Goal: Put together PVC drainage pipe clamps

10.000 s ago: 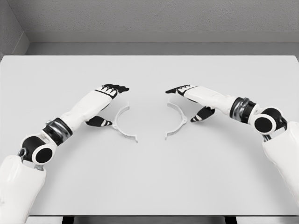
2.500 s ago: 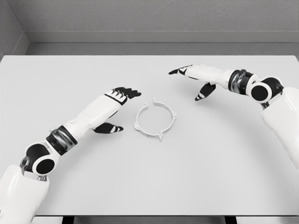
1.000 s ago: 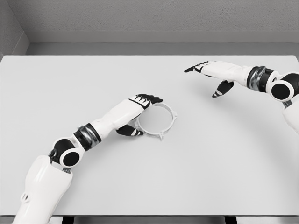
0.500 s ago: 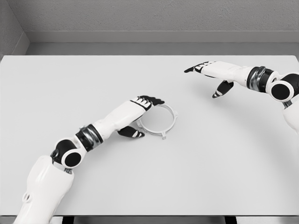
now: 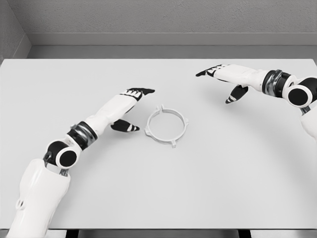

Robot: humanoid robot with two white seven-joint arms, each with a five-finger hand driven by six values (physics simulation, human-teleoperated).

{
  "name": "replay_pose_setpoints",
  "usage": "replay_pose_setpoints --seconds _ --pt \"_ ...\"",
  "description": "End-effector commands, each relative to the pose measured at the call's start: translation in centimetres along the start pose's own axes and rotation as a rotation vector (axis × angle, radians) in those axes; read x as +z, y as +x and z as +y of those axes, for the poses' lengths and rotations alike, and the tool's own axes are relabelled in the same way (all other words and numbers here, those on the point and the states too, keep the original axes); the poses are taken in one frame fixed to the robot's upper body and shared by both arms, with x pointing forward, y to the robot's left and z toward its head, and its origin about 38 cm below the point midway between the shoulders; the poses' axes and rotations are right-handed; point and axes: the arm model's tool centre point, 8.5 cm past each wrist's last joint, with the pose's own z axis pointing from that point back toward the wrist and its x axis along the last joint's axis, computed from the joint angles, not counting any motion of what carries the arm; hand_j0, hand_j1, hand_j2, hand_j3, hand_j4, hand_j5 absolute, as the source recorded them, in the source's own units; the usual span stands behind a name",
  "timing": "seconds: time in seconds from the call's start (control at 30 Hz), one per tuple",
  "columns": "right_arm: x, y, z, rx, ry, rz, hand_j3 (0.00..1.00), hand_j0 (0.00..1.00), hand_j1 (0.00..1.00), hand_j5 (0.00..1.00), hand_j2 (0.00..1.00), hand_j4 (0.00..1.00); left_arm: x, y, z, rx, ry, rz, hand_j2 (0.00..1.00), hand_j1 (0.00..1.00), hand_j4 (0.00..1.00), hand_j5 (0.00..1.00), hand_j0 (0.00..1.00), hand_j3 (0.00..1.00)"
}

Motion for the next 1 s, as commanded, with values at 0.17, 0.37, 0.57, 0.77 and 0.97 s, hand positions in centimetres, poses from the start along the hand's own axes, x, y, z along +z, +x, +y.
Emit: replay_pose_setpoints --seconds 0.17,0.37,0.57,0.77,0.97 --pt "0.0 0.0 -0.1 -0.003 -0.004 -0.002 1.0 1.0 1.0 1.0 1.0 1.0 -0.3 -0.7 -0.8 0.033 -0.018 0.038 1.0 1.0 1.0 1.0 1.0 1.0" --pt "0.0 0.0 0.0 -0.004 -0.003 -0.001 1.0 1.0 1.0 1.0 1.0 1.0 -0.7 0.0 -1.1 0.042 -0.015 0.024 1.0 1.0 1.0 1.0 1.0 1.0" --pt "0.2 -0.2 -0.1 -0.005 -0.004 0.004 1.0 1.0 1.0 1.0 1.0 1.0 -1.3 0.6 -1.2 0.044 -0.012 0.011 1.0 1.0 1.0 1.0 1.0 1.0" --pt "0.2 -0.2 -0.1 -0.009 -0.006 0.007 1.0 1.0 1.0 1.0 1.0 1.0 -1.6 1.1 -1.4 0.049 -0.012 0.001 1.0 1.0 1.0 1.0 1.0 1.0" --pt "0.2 -0.2 -0.1 -0.009 -0.005 0.007 1.0 1.0 1.0 1.0 1.0 1.0 -1.7 1.2 -1.4 0.051 -0.013 -0.001 1.0 1.0 1.0 1.0 1.0 1.0"
